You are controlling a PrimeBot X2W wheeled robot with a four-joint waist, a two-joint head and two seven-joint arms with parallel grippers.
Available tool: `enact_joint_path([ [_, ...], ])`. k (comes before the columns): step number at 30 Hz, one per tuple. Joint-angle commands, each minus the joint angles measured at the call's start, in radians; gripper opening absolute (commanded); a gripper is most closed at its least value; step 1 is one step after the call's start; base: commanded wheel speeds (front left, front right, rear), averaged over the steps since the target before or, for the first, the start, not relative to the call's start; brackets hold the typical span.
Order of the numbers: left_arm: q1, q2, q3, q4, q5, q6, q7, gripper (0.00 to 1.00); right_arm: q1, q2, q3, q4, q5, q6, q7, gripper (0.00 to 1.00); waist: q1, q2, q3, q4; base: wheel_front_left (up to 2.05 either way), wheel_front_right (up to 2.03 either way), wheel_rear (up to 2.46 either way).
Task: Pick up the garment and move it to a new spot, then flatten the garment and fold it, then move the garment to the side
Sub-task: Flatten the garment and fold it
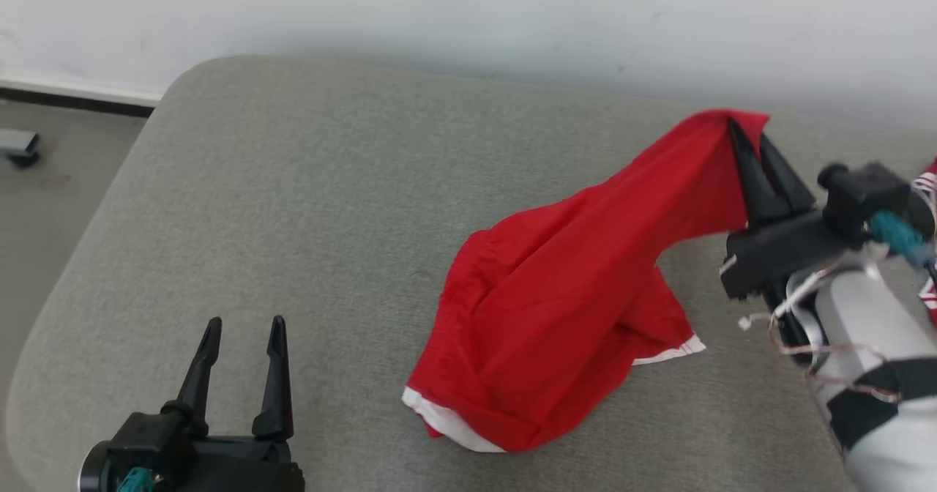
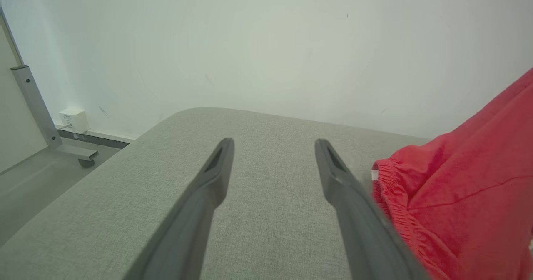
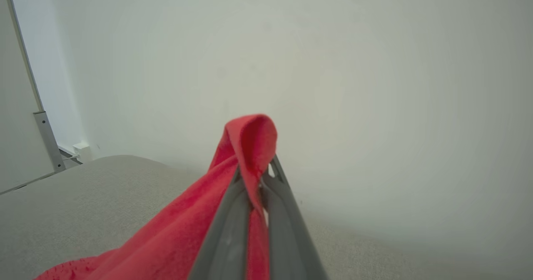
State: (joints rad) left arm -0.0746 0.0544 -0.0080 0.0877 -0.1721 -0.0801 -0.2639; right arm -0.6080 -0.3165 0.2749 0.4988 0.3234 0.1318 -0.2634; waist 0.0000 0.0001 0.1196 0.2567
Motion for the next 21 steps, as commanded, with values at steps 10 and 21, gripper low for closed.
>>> enact_joint_path([
  [10,-0.053,-0.004,-0.064,0.018,-0.045,0.009,0.0,1.0,-0.325,0.012,0.102,0.308,-0.023,-0.003,0.0,0.0,0.0,-0.0001,0.08,0.113,0.0,0.0,0.0],
  [21,-0.077,-0.004,-0.098,0.03,-0.063,0.026,0.0,1.0,-0.431,0.038,0.136,0.555,-0.025,-0.003,-0.002,1.0,0.0,-0.0001,0.087,0.123,0.0,0.0,0.0],
])
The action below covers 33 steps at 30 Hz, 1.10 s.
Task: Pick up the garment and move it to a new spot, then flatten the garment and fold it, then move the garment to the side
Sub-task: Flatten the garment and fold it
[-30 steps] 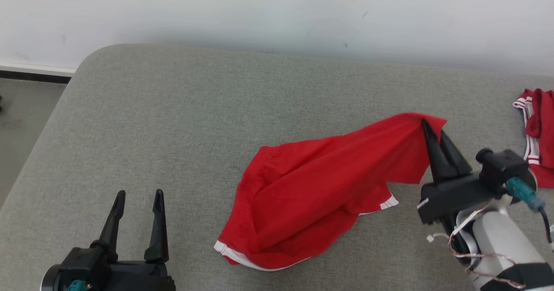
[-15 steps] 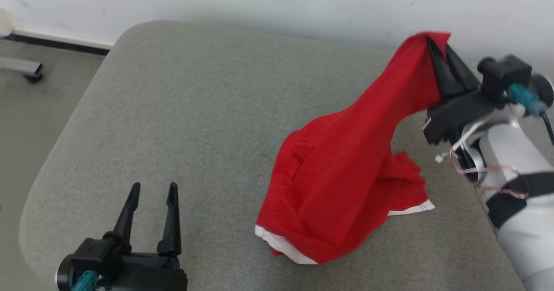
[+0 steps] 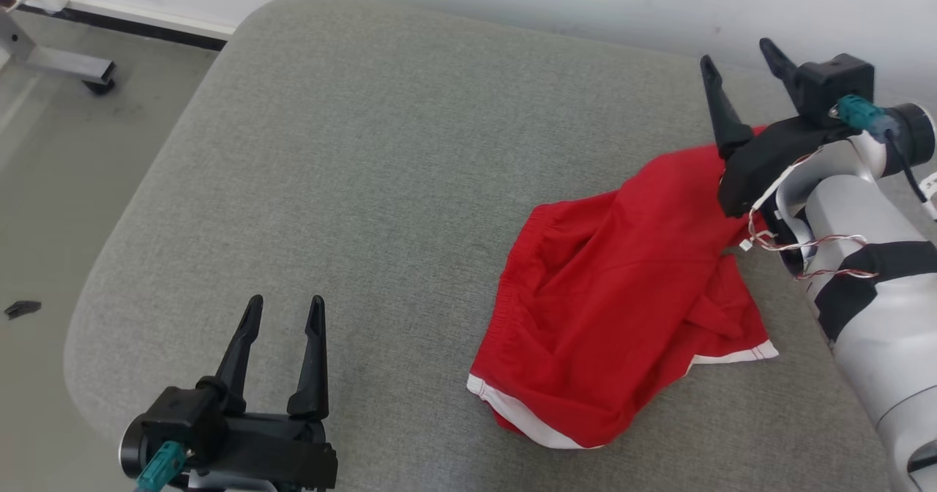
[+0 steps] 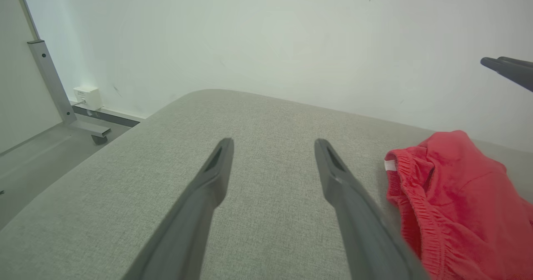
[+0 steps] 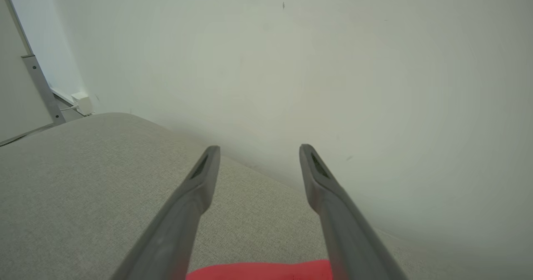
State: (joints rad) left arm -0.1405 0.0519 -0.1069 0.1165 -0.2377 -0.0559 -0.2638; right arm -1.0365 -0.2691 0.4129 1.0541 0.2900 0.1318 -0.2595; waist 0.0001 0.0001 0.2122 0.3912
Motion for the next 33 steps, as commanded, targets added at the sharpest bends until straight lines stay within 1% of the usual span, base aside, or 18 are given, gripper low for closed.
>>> enact_joint_path([
  [1,-0.009,-0.001,0.005,0.003,0.008,0.001,0.0,1.0,0.001,-0.013,-0.004,-0.015,0.014,-0.003,-0.006,1.0,-0.0001,-0.0001,-0.009,-0.019,0.0,0.0,0.0],
  [6,0.0,-0.001,0.025,0.001,0.028,-0.007,0.0,1.0,0.091,-0.055,-0.051,-0.156,0.052,-0.003,-0.004,1.0,-0.0001,-0.0001,-0.038,-0.063,0.0,0.0,0.0],
  [11,0.03,-0.001,0.059,-0.004,0.052,-0.015,0.0,1.0,0.255,-0.095,-0.117,-0.331,0.064,-0.003,-0.004,1.0,-0.0001,-0.0001,-0.074,-0.125,0.0,0.0,0.0],
  [18,0.073,0.012,0.108,-0.009,0.085,-0.032,0.0,1.0,0.499,-0.095,-0.221,-0.529,0.055,-0.003,-0.004,1.0,-0.0001,-0.0001,-0.123,-0.209,0.0,0.0,0.0],
  [25,0.12,0.015,0.125,-0.022,0.108,-0.038,0.0,1.0,0.737,-0.042,-0.32,-0.707,0.044,-0.003,-0.004,1.0,-0.0001,-0.0001,-0.165,-0.266,0.0,0.0,0.0],
  [33,0.162,0.03,0.121,-0.024,0.129,-0.047,0.0,1.0,0.91,0.036,-0.365,-0.843,0.018,-0.003,-0.004,1.0,-0.0001,-0.0001,-0.198,-0.314,0.0,0.0,0.0],
])
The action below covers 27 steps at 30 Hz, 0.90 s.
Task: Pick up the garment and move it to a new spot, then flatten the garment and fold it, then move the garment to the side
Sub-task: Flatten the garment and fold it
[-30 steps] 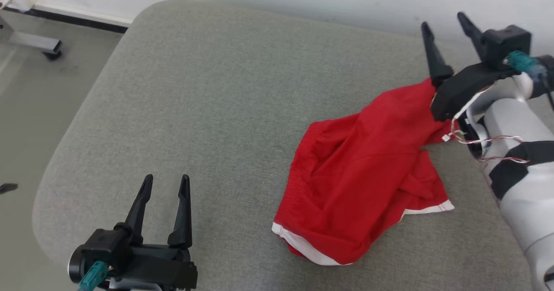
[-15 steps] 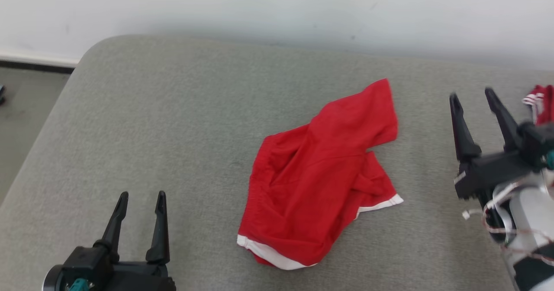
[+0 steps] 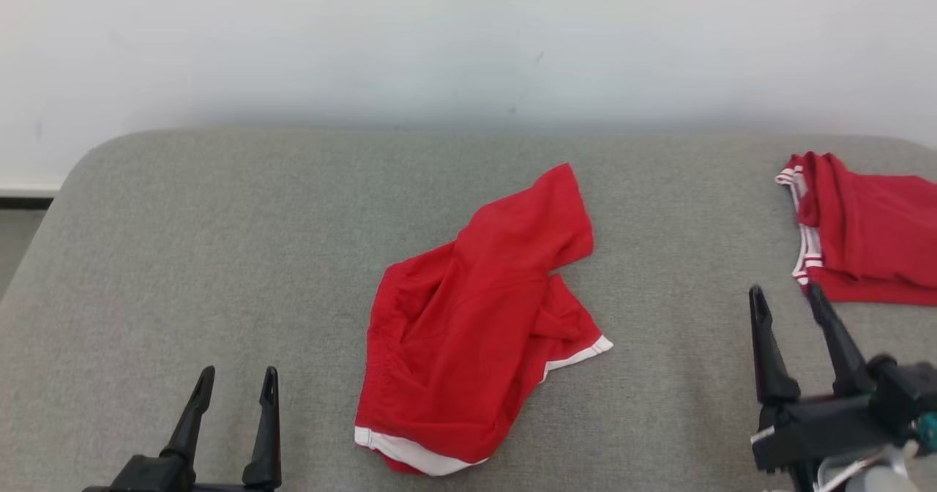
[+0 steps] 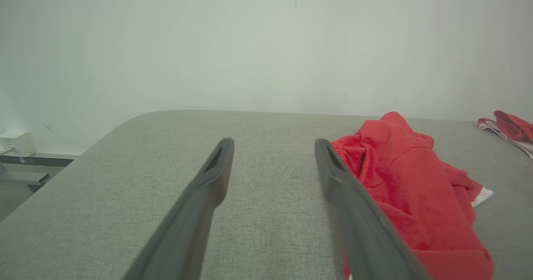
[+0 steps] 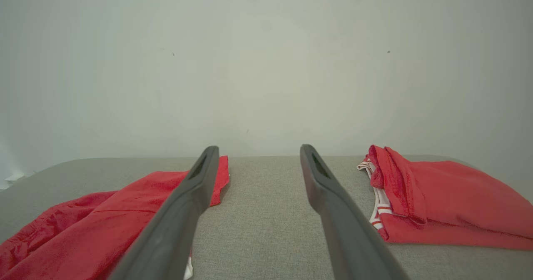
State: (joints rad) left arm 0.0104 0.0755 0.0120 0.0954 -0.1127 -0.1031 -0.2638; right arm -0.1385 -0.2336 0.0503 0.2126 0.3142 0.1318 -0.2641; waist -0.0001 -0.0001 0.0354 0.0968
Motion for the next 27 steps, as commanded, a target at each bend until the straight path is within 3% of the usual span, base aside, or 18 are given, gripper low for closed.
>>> enact_joint_path([
  [1,0.015,0.007,0.002,-0.004,0.006,0.0,0.0,1.0,0.031,0.008,-0.01,-0.013,-0.011,-0.003,0.0,1.0,0.0001,0.0001,-0.025,-0.022,0.0,0.0,0.0],
  [10,0.05,0.018,-0.004,-0.013,0.003,-0.007,0.0,1.0,0.183,0.107,-0.051,-0.079,-0.009,-0.003,0.0,1.0,0.0001,0.0001,-0.052,-0.026,0.0,0.0,0.0],
  [27,0.08,0.028,-0.006,-0.009,0.001,-0.01,0.0,1.0,0.247,0.157,-0.033,-0.171,-0.074,-0.003,0.038,1.0,0.0001,0.0001,-0.058,-0.003,0.0,0.0,0.0],
])
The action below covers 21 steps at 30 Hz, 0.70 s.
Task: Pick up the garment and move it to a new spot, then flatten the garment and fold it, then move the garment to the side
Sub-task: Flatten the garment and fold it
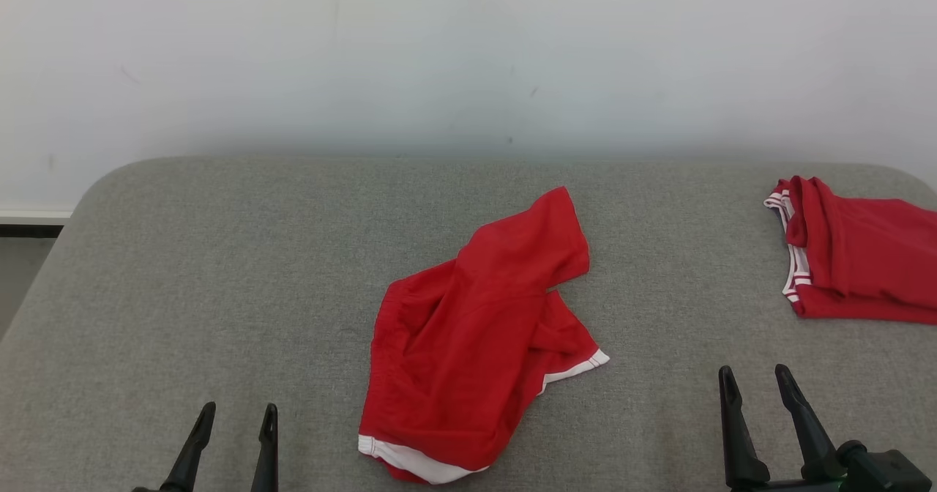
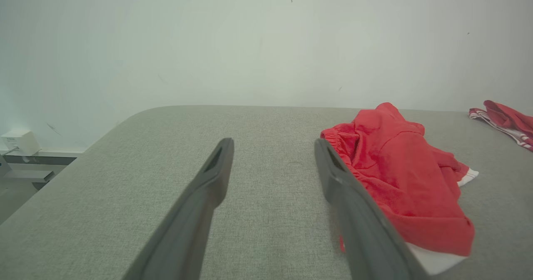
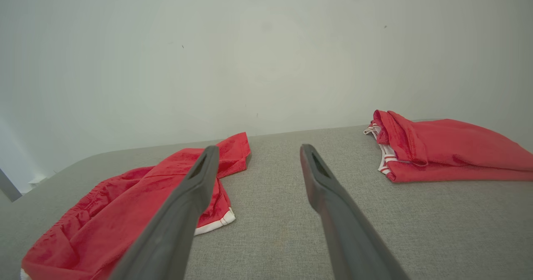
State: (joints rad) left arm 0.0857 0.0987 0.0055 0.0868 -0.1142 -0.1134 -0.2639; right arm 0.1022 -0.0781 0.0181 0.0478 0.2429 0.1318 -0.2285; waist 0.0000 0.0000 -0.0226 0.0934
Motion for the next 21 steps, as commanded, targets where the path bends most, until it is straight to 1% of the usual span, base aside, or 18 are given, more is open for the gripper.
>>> enact_joint_path([
  [1,0.004,0.005,0.0,-0.001,0.004,0.001,0.0,1.0,0.008,0.002,0.001,-0.011,-0.005,-0.003,0.007,1.0,0.0,0.0,0.0,0.001,0.0,0.0,0.0],
  [15,0.001,0.015,-0.012,0.01,-0.004,-0.001,0.0,1.0,0.02,0.006,0.004,-0.033,-0.012,-0.003,0.032,1.0,0.0,0.0,0.004,0.005,0.0,0.0,0.0],
  [18,-0.008,0.034,-0.033,0.027,-0.003,-0.007,0.0,1.0,0.002,-0.012,0.014,-0.015,-0.004,-0.003,0.041,1.0,0.0,0.0,0.011,0.007,0.0,0.0,0.0],
  [21,-0.026,0.053,-0.063,0.044,-0.009,-0.01,0.0,1.0,-0.032,-0.042,0.039,0.014,0.003,-0.003,0.043,1.0,0.0,0.0,0.03,0.009,0.0,0.0,0.0],
])
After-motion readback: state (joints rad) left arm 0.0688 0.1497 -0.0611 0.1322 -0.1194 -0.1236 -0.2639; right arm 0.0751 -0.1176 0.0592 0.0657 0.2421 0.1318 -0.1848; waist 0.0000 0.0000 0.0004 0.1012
